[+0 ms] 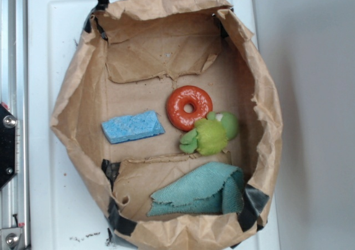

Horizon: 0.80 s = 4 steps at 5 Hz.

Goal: Grab the blue sponge.

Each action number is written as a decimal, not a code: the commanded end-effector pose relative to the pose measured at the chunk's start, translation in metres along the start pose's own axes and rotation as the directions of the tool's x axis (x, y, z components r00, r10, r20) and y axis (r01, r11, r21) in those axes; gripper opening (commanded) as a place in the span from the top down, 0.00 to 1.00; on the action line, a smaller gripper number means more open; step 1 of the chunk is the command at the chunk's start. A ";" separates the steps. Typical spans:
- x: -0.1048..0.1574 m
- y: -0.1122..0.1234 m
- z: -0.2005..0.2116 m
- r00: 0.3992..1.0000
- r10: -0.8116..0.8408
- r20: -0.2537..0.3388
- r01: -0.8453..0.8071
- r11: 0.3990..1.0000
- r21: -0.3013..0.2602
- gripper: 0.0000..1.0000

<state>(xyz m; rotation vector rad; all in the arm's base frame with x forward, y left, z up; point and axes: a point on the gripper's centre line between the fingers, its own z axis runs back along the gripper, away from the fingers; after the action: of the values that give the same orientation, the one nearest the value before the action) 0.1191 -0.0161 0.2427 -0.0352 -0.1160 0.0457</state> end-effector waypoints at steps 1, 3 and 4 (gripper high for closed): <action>0.000 0.000 0.000 1.000 0.000 0.000 0.000 1.000 0.000 0.00; 0.010 -0.003 -0.027 0.997 0.040 -0.064 -0.034 0.995 0.099 0.00; 0.010 -0.003 -0.027 0.997 0.040 -0.064 -0.034 0.995 0.099 0.00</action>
<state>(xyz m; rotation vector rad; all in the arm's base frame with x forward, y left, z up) 0.1310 -0.0177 0.2129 0.0615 -0.0292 0.1024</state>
